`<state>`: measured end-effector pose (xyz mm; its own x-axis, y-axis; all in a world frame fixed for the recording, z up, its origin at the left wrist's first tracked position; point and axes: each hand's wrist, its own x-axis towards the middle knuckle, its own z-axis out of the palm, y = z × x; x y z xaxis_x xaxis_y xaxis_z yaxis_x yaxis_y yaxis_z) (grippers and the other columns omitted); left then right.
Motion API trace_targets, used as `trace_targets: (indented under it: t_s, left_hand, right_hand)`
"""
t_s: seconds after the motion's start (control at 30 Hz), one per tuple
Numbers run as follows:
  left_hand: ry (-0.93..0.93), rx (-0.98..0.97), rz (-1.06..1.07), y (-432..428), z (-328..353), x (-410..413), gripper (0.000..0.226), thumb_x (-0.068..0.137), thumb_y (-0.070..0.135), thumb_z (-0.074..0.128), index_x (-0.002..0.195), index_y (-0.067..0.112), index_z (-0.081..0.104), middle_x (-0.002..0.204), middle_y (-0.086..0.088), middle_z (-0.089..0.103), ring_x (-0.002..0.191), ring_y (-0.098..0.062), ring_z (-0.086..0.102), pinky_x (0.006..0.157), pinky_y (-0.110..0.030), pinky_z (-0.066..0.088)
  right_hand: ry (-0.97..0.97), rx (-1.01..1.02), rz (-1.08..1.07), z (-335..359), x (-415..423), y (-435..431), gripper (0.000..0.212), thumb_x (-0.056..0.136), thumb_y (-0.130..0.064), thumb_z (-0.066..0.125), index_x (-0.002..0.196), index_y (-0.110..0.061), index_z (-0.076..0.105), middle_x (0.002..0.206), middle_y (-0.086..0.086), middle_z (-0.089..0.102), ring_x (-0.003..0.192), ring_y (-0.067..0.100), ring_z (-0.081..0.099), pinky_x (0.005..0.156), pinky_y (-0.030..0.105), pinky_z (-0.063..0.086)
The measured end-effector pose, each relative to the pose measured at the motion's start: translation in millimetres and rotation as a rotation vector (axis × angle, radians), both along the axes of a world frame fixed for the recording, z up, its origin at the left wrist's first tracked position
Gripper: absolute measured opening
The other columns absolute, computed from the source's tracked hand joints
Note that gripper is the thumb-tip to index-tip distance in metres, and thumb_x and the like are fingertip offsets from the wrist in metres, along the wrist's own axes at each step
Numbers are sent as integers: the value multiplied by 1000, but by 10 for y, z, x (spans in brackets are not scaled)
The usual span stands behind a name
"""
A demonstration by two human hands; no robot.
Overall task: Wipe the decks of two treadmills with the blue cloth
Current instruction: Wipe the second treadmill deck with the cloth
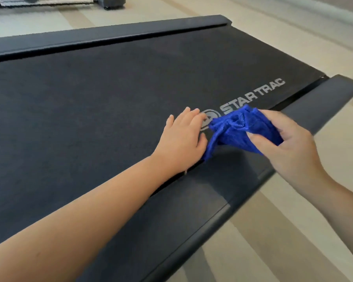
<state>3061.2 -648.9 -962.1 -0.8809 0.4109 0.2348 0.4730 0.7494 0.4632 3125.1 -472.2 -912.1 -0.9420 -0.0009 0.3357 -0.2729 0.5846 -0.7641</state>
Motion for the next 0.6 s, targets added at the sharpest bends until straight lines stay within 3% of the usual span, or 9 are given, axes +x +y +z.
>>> trace_targets:
  t_s: [0.13, 0.23, 0.4, 0.5, 0.6]
  left_hand:
    - [-10, 39, -129, 502, -11, 195, 46, 90, 24, 34, 134, 11, 41, 138, -4, 42, 134, -23, 29, 106, -44, 23]
    - [-95, -87, -187, 720, -94, 410, 50, 95, 24, 35, 143, 14, 24, 152, -2, 21, 142, -21, 9, 112, -44, 11]
    - [-30, -279, -214, 872, -153, 560, 57, 97, 36, 26, 148, 16, 10, 156, -2, 5, 143, -19, -3, 113, -44, 0]
    - [-30, -287, -173, 853, -146, 702, 65, 90, 47, 17, 147, 14, 18, 155, -5, 14, 143, -22, 5, 112, -48, 5]
    - [-5, -323, -131, 820, -213, 800, 66, 88, 46, 25, 142, 9, 31, 149, -9, 30, 140, -26, 20, 107, -53, 12]
  right_hand:
    - [-65, 92, -43, 103, 235, 387, 40, 85, -8, 64, 99, -45, 55, 93, -35, 62, 91, -10, 58, 76, 2, 40]
    - [-98, 105, -97, 145, 402, 640, 41, 86, -4, 60, 97, -44, 56, 90, -36, 62, 87, -12, 58, 72, 1, 39]
    - [-123, 11, -129, 39, 632, 965, 38, 87, -3, 58, 93, -41, 59, 81, -30, 63, 78, -9, 58, 67, 3, 40]
    - [-143, -73, -113, -20, 607, 1093, 37, 87, -3, 59, 94, -39, 59, 82, -30, 64, 80, -9, 59, 68, 3, 41]
    - [-133, -205, -112, -120, 461, 1079, 33, 87, -8, 61, 97, -39, 62, 91, -21, 67, 87, -2, 62, 75, 13, 49]
